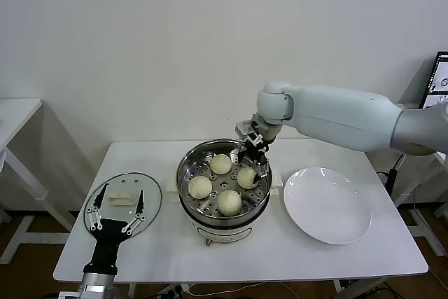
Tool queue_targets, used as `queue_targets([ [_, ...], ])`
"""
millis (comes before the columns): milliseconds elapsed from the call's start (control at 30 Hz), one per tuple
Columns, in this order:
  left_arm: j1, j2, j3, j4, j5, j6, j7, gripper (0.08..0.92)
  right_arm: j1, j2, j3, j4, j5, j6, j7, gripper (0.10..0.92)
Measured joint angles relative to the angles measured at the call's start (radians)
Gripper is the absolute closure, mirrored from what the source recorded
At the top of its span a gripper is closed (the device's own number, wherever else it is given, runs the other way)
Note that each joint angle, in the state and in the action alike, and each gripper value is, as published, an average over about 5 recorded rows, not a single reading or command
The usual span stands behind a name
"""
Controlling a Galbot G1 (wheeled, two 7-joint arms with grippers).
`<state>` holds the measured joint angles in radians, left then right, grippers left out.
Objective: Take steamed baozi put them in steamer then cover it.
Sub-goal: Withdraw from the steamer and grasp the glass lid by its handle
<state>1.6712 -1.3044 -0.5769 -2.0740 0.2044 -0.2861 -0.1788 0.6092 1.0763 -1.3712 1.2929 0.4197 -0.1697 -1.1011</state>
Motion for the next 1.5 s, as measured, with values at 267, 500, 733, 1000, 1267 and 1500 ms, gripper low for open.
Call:
queue_targets([
  [267,-0.017,0.007,-0.015,0.004,0.038,0.012,-0.017,0.177,-0.042,-0.139,0.092,0.092,0.099,0.109,0.287,0.203],
  [500,-0.024,0.017,-0.022,-0.009,0.079,0.035,-0.03,0.177,-0.213,-0.259,0.277,0.15,0.156,0.252,0.736,0.203],
  [733,-0.033,0.021,-0.03,-0.007,0.126,0.062,-0.041,0.177,-0.527,-0.314,0.623,0.172,0.159,0.352,1.068,0.203],
  [1000,-0.061,0.043,-0.056,0.033,0.229,0.086,-0.051,0.177,-0.962,-0.289,1.081,0.191,0.094,0.418,1.233,0.203],
  [1267,-0.094,0.091,-0.089,0.138,0.456,0.1,-0.05,0.177,-1.363,-0.178,1.465,0.212,0.016,0.484,1.274,0.203],
  [1500,-0.13,0.114,-0.088,0.289,0.67,0.08,-0.078,0.177,-1.616,-0.069,1.657,0.234,-0.041,0.53,1.278,0.203],
])
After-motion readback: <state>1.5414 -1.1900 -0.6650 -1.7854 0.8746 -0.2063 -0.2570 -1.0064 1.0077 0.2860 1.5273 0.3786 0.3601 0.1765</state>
